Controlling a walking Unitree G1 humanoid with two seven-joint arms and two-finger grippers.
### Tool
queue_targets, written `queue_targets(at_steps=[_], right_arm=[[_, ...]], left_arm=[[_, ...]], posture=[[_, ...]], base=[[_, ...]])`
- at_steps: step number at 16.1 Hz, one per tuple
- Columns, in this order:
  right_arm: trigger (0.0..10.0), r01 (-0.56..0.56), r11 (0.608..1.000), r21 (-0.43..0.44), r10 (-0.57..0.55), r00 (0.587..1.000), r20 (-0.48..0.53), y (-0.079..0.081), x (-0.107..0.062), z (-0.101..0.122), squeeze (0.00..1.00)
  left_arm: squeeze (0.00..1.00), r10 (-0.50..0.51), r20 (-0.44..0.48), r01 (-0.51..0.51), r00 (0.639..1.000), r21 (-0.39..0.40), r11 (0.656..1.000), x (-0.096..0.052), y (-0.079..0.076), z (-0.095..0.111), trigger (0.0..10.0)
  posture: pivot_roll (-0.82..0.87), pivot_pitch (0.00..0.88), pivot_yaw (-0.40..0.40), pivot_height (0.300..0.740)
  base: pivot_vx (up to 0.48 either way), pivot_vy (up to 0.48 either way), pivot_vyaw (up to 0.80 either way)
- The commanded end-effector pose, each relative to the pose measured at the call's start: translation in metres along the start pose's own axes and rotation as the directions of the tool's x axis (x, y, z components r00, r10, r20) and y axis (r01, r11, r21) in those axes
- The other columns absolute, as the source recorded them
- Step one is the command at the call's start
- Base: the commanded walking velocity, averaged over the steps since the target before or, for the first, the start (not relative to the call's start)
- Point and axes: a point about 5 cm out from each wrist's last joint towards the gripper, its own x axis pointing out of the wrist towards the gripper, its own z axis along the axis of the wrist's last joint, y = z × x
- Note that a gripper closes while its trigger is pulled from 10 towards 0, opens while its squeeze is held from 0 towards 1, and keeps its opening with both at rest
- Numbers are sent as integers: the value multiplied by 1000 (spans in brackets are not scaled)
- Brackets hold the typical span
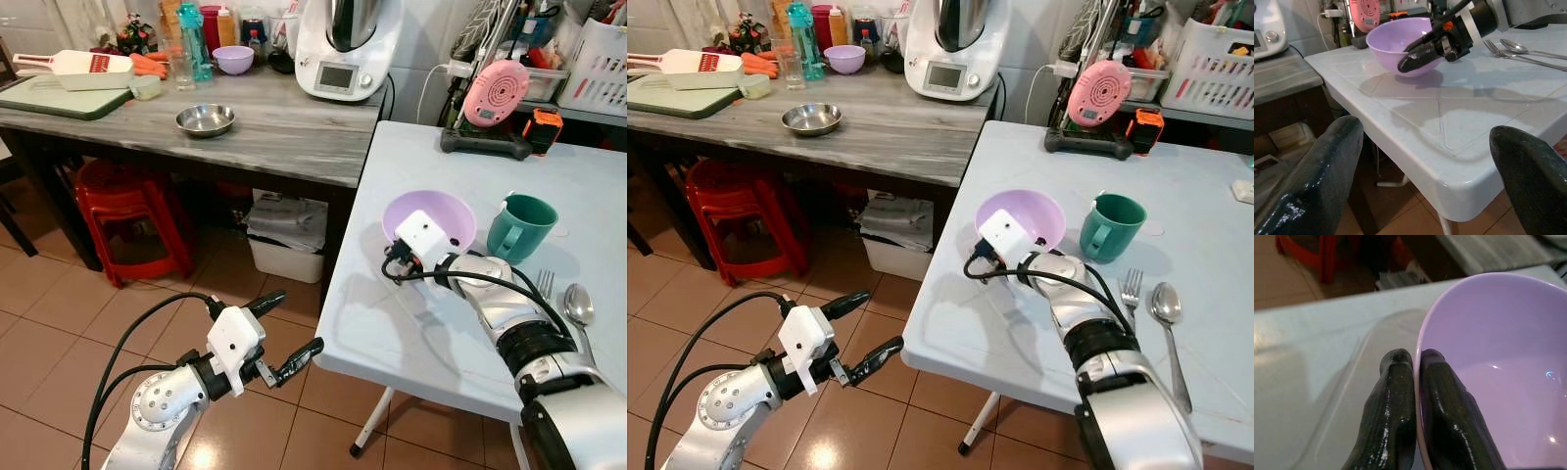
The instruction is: Setting the table
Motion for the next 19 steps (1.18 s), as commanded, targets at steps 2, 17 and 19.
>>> queue_targets(at_steps=[2,17,19], right_arm=[[0,12,999,36,-15,996,84,3,-2,12,0],[10000,362,845,394,-496,805,325,37,-68,25,0],[10000,364,843,395,-499,804,324,38,-68,26,0]], left_arm=[[0,26,-11,-26,1000,9,1000,1,4,-1,10000],[0,505,-24,-499,863,-199,843,21,58,1,10000],[0,500,-20,-493,866,-205,846,22,58,1,10000]], posture=[[46,0,-7,740],[-3,0,20,740],[-5,0,21,740]], base=[[0,0,0],[0,19,-107],[0,347,-800]])
